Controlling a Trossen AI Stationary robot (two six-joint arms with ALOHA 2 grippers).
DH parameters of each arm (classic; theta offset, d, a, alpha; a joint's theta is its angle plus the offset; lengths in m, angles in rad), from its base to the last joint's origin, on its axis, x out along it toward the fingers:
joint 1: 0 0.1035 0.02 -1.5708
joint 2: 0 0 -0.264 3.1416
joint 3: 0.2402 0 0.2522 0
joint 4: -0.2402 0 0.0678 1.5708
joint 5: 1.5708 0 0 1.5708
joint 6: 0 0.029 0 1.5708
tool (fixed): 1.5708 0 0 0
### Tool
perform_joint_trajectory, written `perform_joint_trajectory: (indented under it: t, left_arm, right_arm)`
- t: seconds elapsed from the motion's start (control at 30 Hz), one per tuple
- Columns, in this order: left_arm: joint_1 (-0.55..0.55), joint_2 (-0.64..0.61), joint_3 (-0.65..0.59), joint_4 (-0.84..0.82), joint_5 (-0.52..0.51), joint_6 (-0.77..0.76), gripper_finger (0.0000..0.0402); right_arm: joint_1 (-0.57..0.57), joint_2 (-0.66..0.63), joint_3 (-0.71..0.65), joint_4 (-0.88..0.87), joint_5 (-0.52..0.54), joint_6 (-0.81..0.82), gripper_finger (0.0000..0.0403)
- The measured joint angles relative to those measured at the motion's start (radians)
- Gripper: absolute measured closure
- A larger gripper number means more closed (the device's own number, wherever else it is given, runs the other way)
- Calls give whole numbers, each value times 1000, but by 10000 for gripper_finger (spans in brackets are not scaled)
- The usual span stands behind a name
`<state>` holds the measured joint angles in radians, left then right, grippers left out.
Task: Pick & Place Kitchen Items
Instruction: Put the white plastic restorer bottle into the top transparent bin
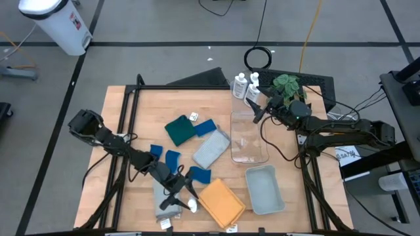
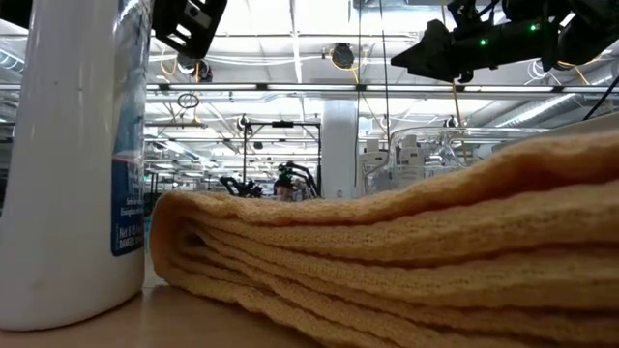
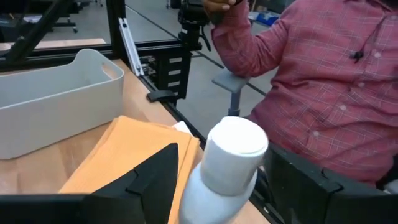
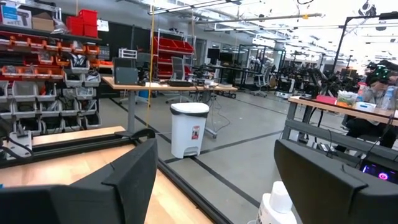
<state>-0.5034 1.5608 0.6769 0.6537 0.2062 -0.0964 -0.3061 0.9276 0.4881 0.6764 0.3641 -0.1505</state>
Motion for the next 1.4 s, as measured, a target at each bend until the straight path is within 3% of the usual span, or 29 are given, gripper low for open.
perform_joint_trajectory:
  t: [0.17,0.4,0.77,0.83,1.07,1.17,1.27,1.4]
  left_arm:
    - [0,0,0,0,0,23,186]
    - [1,0,0,2,0,83,290]
    - [6,-79,-1,-34,-57,87,290]
    - [5,-124,-1,-36,-125,87,290]
    - [17,-258,-1,-30,-636,216,290]
    - [45,-293,-1,6,-784,259,290]
    - [96,-315,-1,38,-850,278,290]
    - [174,-326,1,55,-853,283,290]
  right_arm:
    - [0,0,0,0,0,0,110]
    - [0,0,0,0,0,0,110]
    - [0,0,0,0,0,0,110]
    - [0,0,0,0,0,0,110]
    - [0,0,0,0,-3,31,110]
    - [0,8,0,0,-58,54,110]
    - [1,30,9,-7,-180,101,110]
    - [20,91,57,-43,-294,135,110]
